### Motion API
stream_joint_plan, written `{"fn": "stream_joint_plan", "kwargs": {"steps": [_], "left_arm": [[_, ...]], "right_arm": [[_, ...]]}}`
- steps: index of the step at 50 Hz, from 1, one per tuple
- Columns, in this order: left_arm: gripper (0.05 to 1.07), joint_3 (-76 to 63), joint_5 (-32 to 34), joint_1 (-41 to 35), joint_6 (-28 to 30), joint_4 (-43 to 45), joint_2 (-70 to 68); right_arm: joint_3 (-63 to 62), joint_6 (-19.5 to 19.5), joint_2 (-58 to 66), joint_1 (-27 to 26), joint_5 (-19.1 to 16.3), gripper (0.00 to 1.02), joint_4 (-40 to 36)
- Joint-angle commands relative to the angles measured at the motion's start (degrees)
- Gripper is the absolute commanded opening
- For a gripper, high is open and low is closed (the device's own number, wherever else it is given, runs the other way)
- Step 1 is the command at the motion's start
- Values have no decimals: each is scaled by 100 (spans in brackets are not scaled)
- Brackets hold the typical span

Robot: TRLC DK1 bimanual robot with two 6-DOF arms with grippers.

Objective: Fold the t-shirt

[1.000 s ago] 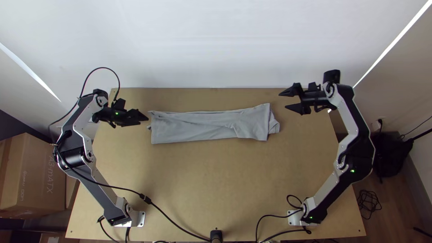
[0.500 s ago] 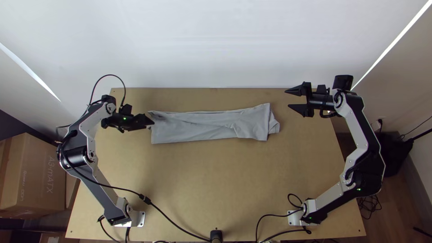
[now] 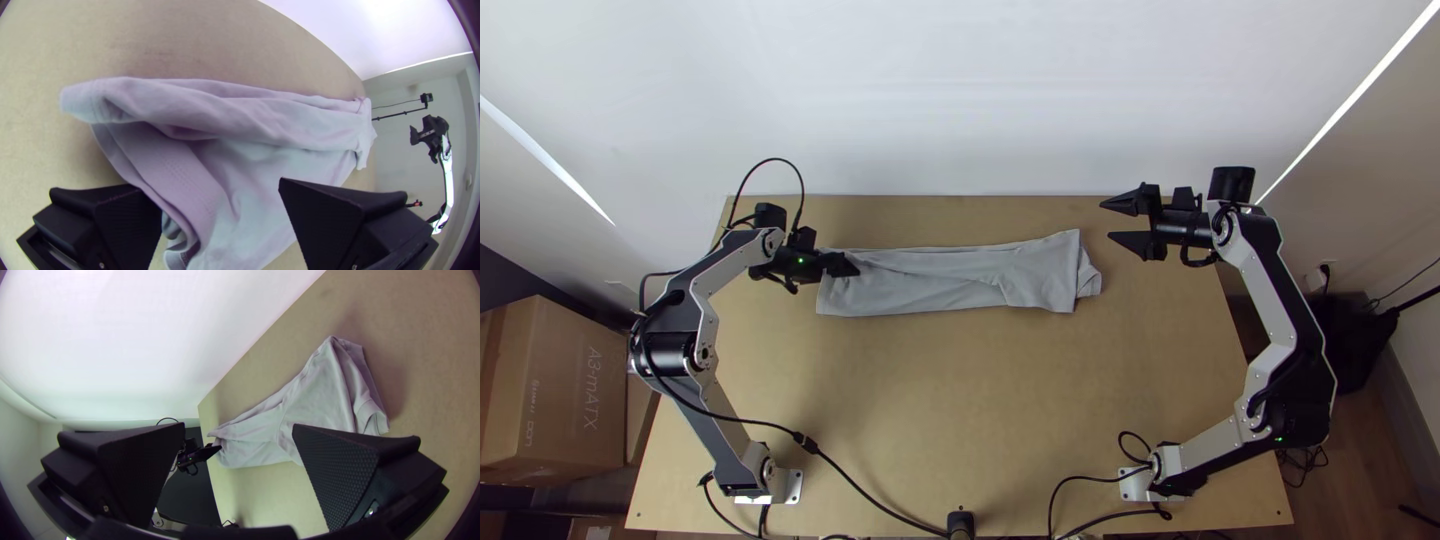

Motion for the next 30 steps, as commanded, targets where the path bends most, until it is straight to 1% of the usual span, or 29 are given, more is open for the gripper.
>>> {"fn": "stream_joint_plan", "kwargs": {"steps": [1,4,6,9,10,14,17,23,30], "left_arm": [[79,-633,-168,-7,-92,239,-325],[55,-949,-168,80,-74,573,-650],[35,-1081,-168,168,-48,661,-835],[9,-1187,-168,362,-22,723,-1002],[8,-1222,-168,441,-13,714,-1064],[8,-1380,-168,828,110,696,-1318],[8,-1503,-159,1162,304,582,-1521],[8,-1591,-159,2005,928,116,-1837],[8,-1371,-150,3078,1903,-675,-1969]], "right_arm": [[-222,135,-260,50,-77,99,59],[-284,135,-313,50,-77,99,85],[-337,135,-348,50,-77,99,129],[-416,135,-383,50,-77,99,182],[-433,126,-392,50,-77,99,182],[-504,126,-419,50,-68,99,217],[-539,126,-454,41,-68,99,217],[-618,117,-515,41,-68,98,235],[-750,82,-542,41,-68,98,278]]}}
